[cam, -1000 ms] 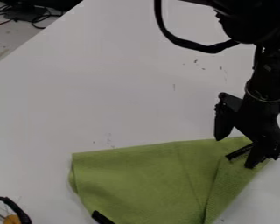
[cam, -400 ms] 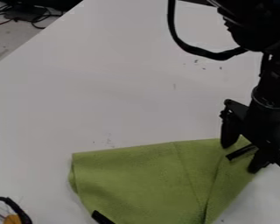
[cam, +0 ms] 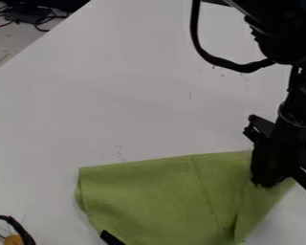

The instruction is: Unfold cloth from middle to top left edge

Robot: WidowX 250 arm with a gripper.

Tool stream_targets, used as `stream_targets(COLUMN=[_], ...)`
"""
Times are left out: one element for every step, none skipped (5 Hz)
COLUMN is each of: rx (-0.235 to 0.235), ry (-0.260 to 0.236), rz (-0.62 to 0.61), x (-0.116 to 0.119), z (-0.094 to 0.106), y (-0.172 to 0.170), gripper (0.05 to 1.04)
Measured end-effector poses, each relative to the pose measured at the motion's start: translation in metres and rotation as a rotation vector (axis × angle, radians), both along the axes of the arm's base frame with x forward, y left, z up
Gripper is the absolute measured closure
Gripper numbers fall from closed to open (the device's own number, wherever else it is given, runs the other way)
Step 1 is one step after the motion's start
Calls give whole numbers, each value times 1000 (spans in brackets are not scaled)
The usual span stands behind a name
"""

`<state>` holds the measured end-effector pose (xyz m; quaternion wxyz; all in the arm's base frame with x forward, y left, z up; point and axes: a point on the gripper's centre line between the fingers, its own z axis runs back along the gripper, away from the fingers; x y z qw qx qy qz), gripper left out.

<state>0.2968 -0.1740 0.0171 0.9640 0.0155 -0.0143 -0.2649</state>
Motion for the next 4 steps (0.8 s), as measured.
stream_targets(rx=[1,22,70,89], ry=[1,8,1,-59], rz=[-5,-9,-2,12], x=[0,0,0,6], z=[0,2,12,51], y=[0,3,11,16], gripper=[985,1025,1027,1028])
